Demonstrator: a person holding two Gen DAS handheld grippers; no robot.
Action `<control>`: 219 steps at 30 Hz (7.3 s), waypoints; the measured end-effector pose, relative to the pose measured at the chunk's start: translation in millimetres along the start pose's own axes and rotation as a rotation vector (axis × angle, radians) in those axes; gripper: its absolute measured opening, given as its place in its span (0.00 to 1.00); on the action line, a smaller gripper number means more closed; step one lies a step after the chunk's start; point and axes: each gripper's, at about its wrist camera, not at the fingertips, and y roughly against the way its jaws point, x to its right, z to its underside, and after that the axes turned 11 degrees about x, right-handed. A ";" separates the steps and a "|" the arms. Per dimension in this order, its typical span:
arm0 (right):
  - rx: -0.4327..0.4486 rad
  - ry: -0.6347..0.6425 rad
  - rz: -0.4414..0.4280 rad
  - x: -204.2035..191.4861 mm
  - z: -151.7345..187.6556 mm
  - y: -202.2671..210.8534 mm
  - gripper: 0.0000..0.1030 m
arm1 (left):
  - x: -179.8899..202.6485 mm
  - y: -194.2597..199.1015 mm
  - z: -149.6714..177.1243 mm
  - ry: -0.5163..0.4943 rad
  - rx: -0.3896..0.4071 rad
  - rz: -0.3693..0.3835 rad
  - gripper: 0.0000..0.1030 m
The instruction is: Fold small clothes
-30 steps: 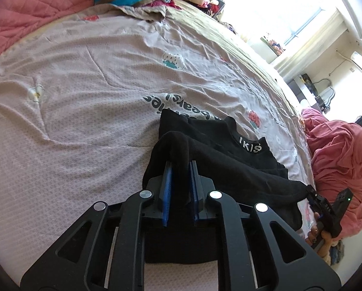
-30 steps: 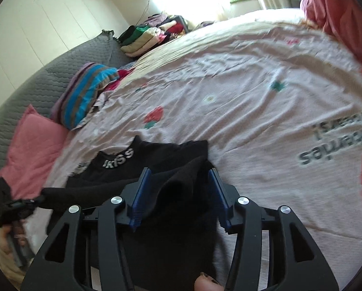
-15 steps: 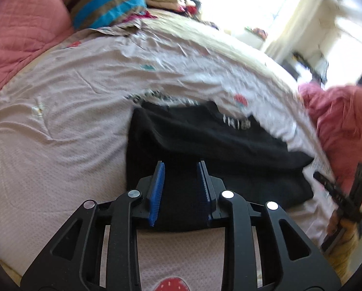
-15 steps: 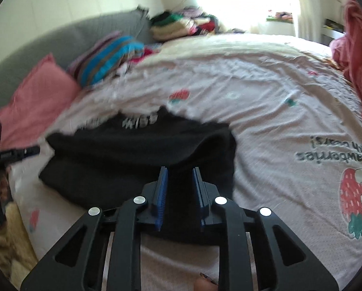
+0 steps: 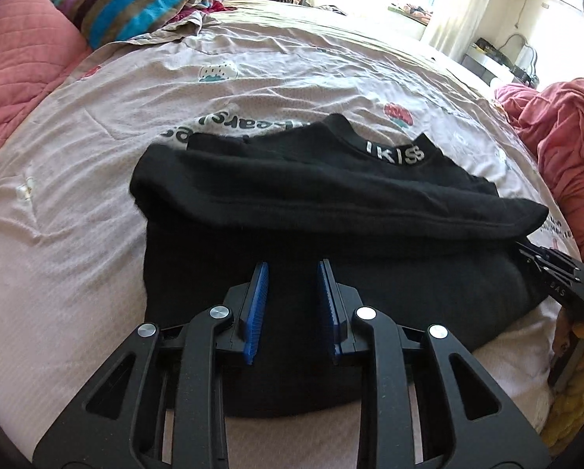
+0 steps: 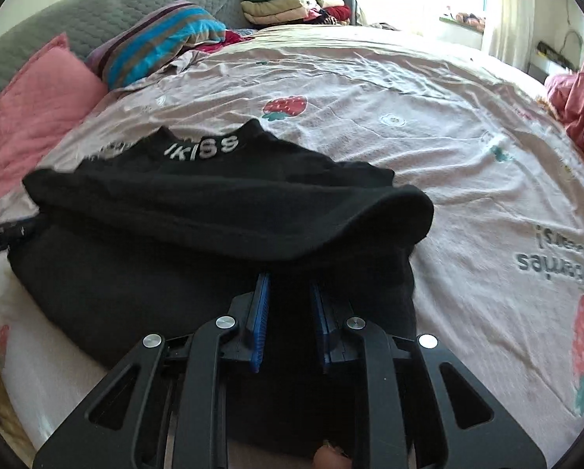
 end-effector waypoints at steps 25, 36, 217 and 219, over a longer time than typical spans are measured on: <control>0.069 -0.160 0.114 64.8 -48.3 -27.6 0.56 | -65.4 -15.5 -34.0 0.227 0.043 -0.051 0.47; 0.151 -0.125 0.111 54.1 -44.6 -16.7 0.07 | -60.2 -17.9 -28.2 0.161 0.040 -0.065 0.13; 0.077 0.644 -0.049 -294.1 18.3 -49.5 0.96 | -117.6 19.4 -11.0 0.216 0.034 -0.143 0.91; 0.117 0.644 -0.045 -295.0 15.1 -46.8 0.96 | -117.0 12.1 -14.9 0.216 0.026 -0.141 0.91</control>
